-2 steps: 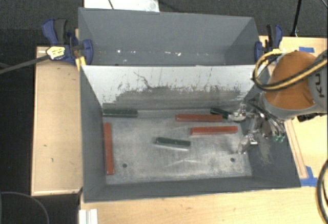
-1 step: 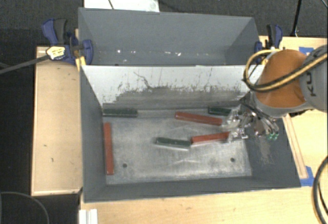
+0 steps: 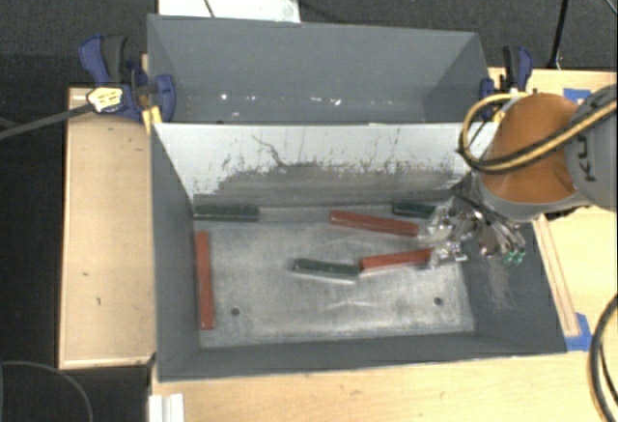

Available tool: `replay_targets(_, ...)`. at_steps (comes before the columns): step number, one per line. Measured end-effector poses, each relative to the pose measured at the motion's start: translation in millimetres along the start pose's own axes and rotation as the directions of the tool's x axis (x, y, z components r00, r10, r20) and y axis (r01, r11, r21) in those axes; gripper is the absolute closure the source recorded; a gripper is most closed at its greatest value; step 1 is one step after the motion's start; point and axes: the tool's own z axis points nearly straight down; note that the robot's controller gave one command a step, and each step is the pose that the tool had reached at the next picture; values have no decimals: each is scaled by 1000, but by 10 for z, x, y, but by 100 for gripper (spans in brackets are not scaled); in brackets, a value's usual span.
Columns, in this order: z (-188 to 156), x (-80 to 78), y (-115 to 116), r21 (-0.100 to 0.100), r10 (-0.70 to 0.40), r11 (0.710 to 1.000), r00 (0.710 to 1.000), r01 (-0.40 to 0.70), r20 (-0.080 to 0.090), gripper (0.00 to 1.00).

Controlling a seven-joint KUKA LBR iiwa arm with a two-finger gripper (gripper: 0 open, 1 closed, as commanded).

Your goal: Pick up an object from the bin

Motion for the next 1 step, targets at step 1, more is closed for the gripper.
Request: replay_targets(1,-1820,182,-277,3,7,1000,1000,-7,6,100)
